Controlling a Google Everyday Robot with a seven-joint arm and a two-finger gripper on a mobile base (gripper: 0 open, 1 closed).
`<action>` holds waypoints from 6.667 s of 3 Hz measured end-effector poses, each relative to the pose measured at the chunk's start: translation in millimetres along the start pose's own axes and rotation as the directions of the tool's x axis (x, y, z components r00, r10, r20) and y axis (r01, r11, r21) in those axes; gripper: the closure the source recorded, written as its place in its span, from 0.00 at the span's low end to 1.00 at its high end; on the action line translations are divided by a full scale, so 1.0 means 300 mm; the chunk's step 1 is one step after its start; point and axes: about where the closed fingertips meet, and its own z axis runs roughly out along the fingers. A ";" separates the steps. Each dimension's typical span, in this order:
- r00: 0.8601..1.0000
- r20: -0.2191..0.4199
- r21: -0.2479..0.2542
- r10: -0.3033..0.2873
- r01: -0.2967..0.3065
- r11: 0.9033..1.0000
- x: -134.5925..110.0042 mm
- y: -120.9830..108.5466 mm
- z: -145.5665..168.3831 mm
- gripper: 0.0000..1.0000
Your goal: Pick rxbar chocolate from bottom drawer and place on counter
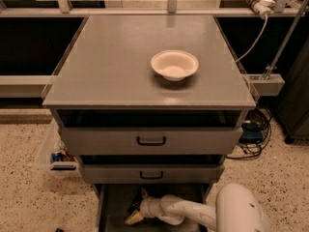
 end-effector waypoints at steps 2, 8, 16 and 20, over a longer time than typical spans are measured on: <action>1.000 0.000 0.000 0.000 0.000 1.000 0.000 0.000 0.000 0.43; 0.977 0.165 -0.025 0.133 -0.130 0.991 0.007 -0.091 -0.340 1.00; 0.941 0.327 -0.287 0.086 0.012 0.958 -0.293 -0.142 -1.305 1.00; 0.946 0.258 -0.194 -0.195 0.249 0.949 -1.015 -0.047 -1.710 1.00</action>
Offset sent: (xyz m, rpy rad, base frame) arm 0.0000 0.0000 0.0000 0.0000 0.0000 0.0000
